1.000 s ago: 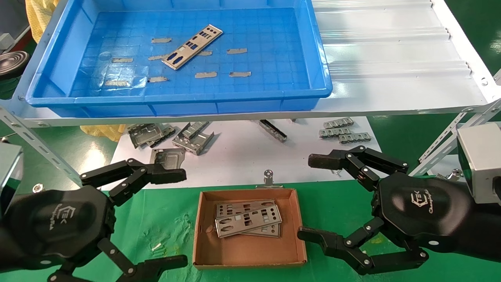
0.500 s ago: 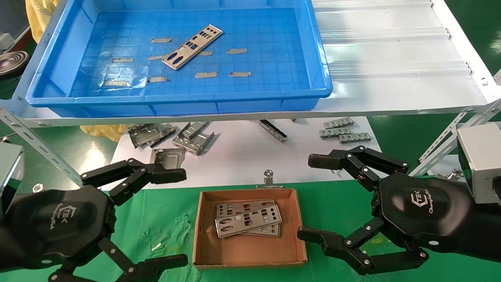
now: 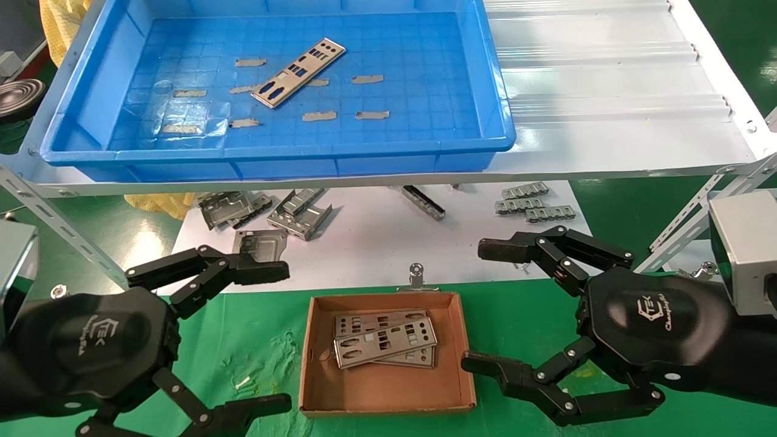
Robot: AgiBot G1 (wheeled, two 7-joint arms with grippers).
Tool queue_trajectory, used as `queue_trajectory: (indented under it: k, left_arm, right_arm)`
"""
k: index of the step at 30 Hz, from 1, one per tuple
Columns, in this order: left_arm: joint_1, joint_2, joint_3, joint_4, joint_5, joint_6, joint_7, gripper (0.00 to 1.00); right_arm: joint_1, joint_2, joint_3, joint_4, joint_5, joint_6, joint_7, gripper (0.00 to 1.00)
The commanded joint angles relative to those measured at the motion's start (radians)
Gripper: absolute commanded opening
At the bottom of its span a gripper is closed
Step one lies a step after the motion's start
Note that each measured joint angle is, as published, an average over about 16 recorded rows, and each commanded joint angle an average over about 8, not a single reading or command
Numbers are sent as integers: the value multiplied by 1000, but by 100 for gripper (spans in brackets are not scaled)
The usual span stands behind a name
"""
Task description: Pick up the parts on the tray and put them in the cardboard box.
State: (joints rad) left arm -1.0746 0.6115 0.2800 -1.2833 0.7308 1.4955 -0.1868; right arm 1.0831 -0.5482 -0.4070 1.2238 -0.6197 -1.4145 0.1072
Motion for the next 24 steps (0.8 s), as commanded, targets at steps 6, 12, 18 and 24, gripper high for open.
queue_trajectory:
  k: [6,12,18,24]
  left_arm:
    - [0,0,0,1,0,0,0,100]
    - [0,0,0,1,0,0,0,100]
    - [0,0,0,1,0,0,0,100]
    - [0,0,0,1,0,0,0,100]
  right_arm:
    - [0,0,0,0,0,0,0,100]
    - [0,0,0,0,0,0,0,100]
    - [0,0,0,0,0,0,0,100]
    - [0,0,0,0,0,0,0,100]
